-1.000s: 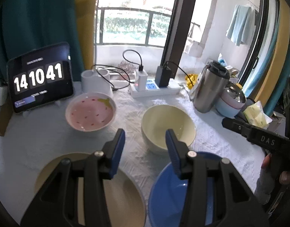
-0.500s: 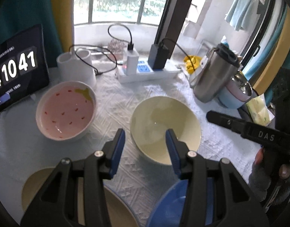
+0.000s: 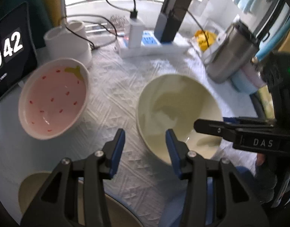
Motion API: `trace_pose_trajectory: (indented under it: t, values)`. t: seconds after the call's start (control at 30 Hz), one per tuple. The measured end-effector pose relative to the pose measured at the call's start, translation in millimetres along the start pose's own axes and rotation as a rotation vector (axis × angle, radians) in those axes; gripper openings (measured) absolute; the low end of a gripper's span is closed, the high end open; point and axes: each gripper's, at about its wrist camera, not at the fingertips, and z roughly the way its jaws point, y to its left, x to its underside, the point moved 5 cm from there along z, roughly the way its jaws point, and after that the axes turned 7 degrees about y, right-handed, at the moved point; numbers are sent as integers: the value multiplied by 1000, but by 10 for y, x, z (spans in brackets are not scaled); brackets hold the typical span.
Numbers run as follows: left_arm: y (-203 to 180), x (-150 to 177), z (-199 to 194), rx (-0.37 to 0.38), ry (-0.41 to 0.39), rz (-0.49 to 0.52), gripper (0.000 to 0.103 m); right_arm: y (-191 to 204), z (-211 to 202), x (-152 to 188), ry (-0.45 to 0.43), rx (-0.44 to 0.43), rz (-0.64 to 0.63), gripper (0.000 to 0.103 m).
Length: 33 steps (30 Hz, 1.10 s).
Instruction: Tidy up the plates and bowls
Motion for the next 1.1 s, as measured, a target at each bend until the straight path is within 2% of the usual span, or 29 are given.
trace_pose_trajectory:
  t: [0.07,0.23,0.4,0.5,0.63,0.83,1.1]
  values:
    - [10,-11,57,24,33,2,46,27,58,4,28,-13,-18,40]
    - [-56,-2,76,34,49,49,45,13,63,16,12,-13,-14,40]
    - [-117,-14,51,3,30,98,44,40,72,20,1,50,-45,33]
    - [-110,-11,27,-1,8,107,43,64,47,25,-18,80,-62,31]
    - [-116,-16,-26,25,-21,105,43,113,-81,12,-90,123,-84,27]
    - [-158,-4,-166,49,-69,109,43,142,-266,-52,-142,115,-53,24]
    - [-217,0,-546,59,-184,108,43,309,-602,-24,-221,107,-48,21]
